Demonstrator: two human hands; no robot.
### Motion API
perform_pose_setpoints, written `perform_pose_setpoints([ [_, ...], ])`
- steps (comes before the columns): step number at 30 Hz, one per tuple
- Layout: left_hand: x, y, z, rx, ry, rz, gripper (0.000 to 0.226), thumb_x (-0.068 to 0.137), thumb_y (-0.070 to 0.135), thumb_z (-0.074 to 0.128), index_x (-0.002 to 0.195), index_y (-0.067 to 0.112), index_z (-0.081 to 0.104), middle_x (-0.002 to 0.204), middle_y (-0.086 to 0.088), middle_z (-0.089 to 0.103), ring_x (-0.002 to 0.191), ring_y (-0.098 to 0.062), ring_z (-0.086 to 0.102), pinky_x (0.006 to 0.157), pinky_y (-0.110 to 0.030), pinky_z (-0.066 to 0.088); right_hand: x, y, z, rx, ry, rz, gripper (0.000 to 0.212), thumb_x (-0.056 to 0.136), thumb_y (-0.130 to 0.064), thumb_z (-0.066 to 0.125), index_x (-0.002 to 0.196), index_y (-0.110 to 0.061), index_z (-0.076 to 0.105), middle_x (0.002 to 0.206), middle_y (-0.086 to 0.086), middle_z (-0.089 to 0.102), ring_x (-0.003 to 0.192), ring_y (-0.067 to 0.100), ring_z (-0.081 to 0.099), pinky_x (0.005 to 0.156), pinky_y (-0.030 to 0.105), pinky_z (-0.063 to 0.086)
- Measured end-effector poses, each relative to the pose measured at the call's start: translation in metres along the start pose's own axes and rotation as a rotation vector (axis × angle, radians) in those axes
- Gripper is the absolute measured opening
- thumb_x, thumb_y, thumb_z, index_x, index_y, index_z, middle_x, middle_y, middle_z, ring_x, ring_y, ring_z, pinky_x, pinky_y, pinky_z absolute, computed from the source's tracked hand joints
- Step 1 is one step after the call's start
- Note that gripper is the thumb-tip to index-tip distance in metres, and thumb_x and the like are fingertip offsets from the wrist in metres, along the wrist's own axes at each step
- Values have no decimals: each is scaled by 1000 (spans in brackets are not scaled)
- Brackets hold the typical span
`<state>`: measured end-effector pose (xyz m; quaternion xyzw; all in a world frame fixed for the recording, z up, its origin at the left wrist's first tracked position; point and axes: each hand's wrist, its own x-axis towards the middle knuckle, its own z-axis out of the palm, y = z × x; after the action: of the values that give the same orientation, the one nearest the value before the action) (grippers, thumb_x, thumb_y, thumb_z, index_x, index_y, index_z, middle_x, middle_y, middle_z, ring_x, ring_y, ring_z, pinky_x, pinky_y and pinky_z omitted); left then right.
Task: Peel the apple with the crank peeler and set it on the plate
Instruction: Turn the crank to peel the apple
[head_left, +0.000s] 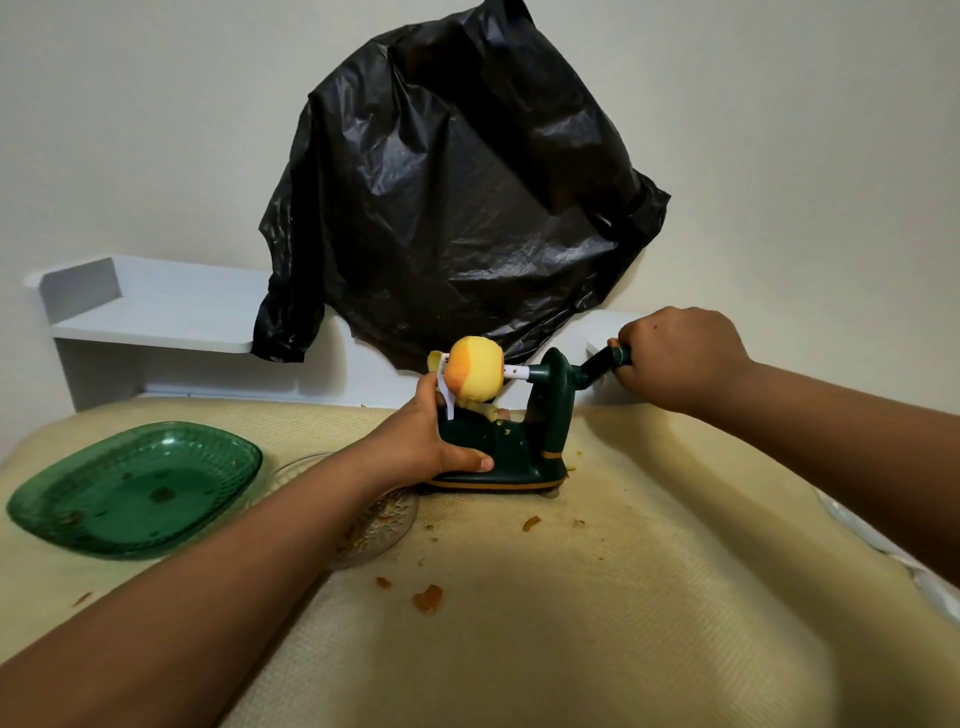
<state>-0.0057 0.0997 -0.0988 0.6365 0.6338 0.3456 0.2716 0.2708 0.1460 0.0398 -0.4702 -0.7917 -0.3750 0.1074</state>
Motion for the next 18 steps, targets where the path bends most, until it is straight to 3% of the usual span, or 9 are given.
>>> perform_pose_setpoints([
  [6, -1, 1, 0, -1, 16, 13, 121, 61, 56, 90, 151, 42, 10, 145, -1, 50, 120, -22, 56, 92, -30, 49, 17, 4, 5, 1, 10, 28, 32, 92, -38, 45, 66, -20, 51, 59, -3, 43, 47, 13, 33, 47, 22, 19],
  [9, -1, 2, 0, 2, 21, 8, 122, 63, 54, 90, 153, 40, 8, 147, -2, 48, 122, -23, 56, 93, -30, 48, 26, 4, 7, 5, 10, 26, 34, 91, -37, 46, 61, -21, 43, 59, -3, 44, 48, 14, 34, 47, 22, 20],
  [18, -3, 3, 0, -59, -7, 9, 125, 64, 52, 91, 154, 43, 4, 142, 3, 47, 122, -21, 55, 93, -28, 49, 54, 3, 22, 19, -12, 77, 37, 94, -39, 43, 62, -23, 44, 61, -4, 48, 49, 14, 39, 46, 22, 21],
])
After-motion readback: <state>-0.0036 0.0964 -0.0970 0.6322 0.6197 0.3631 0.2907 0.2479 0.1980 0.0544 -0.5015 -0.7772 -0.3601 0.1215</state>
